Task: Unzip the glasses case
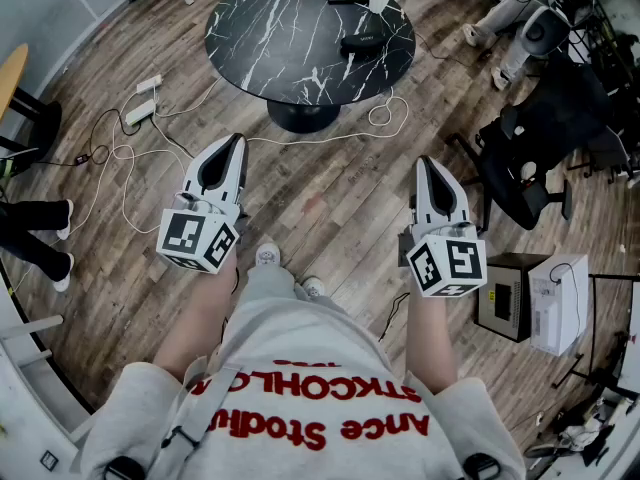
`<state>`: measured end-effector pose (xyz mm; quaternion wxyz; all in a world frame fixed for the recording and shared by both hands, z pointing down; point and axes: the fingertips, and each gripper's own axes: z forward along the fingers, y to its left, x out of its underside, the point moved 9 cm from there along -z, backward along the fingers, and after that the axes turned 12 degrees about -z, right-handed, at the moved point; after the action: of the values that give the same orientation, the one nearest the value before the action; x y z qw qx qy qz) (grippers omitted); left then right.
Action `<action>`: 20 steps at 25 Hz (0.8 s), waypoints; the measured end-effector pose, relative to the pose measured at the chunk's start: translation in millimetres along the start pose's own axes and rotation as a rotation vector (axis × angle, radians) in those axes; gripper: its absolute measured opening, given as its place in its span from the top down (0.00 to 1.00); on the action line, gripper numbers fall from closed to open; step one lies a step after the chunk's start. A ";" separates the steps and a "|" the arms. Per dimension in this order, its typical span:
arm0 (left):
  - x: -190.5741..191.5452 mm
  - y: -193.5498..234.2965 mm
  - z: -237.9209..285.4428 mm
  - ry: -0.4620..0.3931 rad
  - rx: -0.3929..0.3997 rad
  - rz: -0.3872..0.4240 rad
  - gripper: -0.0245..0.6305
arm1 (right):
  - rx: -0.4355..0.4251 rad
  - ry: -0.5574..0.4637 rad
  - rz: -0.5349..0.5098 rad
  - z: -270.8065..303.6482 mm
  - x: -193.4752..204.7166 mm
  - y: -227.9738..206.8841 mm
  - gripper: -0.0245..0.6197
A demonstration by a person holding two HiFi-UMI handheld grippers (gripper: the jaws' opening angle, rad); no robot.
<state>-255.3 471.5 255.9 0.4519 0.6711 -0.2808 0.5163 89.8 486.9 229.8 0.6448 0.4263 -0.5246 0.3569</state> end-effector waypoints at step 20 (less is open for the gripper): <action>16.3 -32.3 35.6 0.017 -0.005 0.038 0.95 | -0.039 -0.028 0.001 -0.8 13.1 -33.3 0.94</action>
<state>-207.5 455.1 259.0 0.4459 0.6601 -0.2912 0.5297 122.9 475.2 236.7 0.6453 0.4182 -0.5408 0.3409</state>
